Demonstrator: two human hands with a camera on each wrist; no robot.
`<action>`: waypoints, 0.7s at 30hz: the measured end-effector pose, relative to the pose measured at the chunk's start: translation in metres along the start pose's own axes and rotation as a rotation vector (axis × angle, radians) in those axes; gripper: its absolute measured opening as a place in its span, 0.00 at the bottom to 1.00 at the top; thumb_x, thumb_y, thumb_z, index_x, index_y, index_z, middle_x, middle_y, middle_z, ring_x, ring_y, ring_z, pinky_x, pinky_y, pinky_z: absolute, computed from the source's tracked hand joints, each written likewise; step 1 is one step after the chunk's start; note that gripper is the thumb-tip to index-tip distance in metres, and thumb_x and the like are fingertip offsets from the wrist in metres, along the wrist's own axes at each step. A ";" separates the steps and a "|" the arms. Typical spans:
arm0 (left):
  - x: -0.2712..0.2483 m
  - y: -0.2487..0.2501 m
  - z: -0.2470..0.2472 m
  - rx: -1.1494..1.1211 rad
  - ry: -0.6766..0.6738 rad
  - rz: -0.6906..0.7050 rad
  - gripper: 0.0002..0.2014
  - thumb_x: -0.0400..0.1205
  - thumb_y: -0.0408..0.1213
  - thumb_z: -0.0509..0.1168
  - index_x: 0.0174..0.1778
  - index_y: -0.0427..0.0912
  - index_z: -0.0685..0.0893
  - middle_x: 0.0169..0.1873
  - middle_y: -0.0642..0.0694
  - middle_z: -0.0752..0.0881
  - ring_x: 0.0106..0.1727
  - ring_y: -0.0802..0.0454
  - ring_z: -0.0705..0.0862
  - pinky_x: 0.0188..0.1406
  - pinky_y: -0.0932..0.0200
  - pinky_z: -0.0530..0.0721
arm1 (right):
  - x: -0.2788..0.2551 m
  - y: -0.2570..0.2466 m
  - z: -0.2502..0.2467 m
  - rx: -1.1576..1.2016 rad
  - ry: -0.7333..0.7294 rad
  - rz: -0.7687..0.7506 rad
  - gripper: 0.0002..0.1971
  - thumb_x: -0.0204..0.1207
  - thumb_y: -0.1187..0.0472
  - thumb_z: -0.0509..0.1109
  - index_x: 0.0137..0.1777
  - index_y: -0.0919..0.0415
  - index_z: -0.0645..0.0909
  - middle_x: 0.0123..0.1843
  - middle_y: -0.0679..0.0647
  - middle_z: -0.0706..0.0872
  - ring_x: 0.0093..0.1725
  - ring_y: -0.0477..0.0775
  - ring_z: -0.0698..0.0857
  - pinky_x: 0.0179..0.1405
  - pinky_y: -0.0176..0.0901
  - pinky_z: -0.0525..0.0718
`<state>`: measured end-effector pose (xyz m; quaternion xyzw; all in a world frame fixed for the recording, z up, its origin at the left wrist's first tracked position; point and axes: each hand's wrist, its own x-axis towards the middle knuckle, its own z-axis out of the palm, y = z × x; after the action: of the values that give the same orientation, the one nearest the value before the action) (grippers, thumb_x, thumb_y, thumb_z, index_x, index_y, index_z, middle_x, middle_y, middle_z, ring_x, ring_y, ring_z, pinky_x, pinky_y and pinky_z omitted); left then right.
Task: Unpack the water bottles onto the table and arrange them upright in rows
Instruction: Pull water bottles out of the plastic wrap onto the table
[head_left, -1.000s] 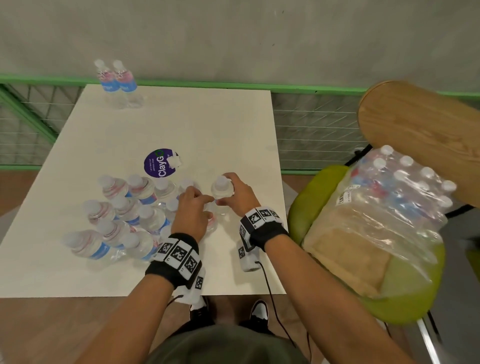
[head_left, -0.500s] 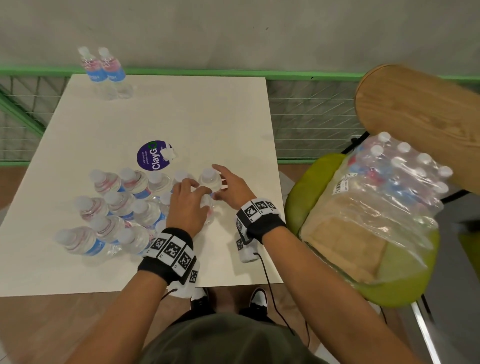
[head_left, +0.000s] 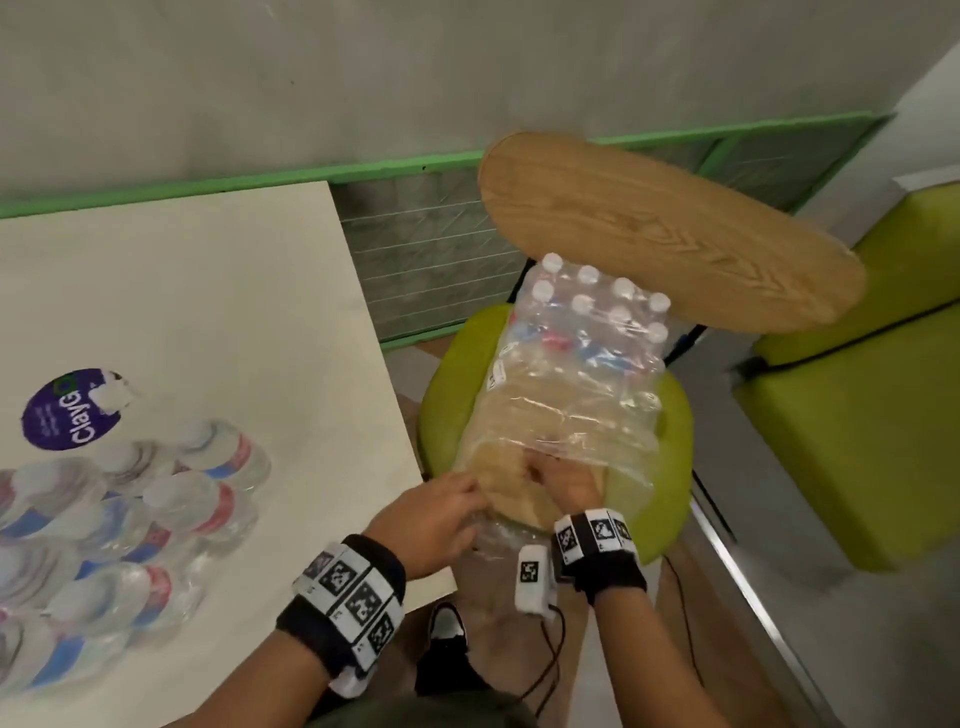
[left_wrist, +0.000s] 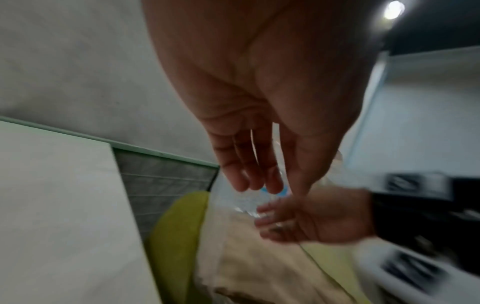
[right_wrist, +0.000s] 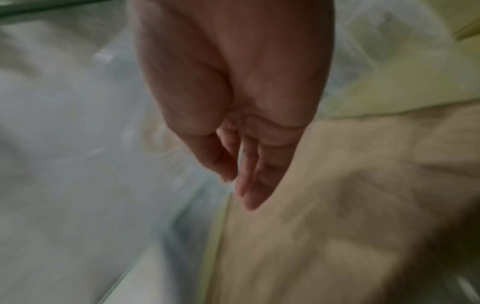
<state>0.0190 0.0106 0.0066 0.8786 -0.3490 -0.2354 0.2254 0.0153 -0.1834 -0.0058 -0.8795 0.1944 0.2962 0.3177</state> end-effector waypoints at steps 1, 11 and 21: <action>0.016 0.006 0.005 -0.001 -0.029 0.012 0.15 0.83 0.40 0.57 0.66 0.48 0.76 0.63 0.49 0.75 0.65 0.52 0.73 0.60 0.55 0.76 | -0.002 0.009 -0.014 -0.233 0.004 0.035 0.23 0.79 0.62 0.63 0.75 0.60 0.72 0.70 0.60 0.79 0.62 0.59 0.82 0.61 0.45 0.81; 0.112 0.013 0.012 0.007 -0.062 -0.204 0.21 0.82 0.37 0.56 0.73 0.46 0.70 0.65 0.38 0.81 0.63 0.42 0.81 0.63 0.51 0.78 | 0.065 0.038 -0.057 -0.247 0.068 0.212 0.22 0.78 0.61 0.62 0.73 0.58 0.72 0.76 0.59 0.73 0.74 0.59 0.74 0.69 0.48 0.74; 0.127 0.000 0.004 -0.020 -0.036 -0.248 0.20 0.82 0.40 0.58 0.71 0.42 0.71 0.67 0.37 0.78 0.66 0.41 0.78 0.66 0.47 0.76 | 0.073 0.046 -0.065 -0.116 0.099 0.216 0.21 0.77 0.62 0.63 0.71 0.59 0.74 0.75 0.60 0.75 0.73 0.60 0.75 0.69 0.49 0.74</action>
<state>0.0984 -0.0818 -0.0292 0.9083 -0.2395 -0.2806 0.1972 0.0717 -0.2720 -0.0325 -0.8839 0.2862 0.2956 0.2225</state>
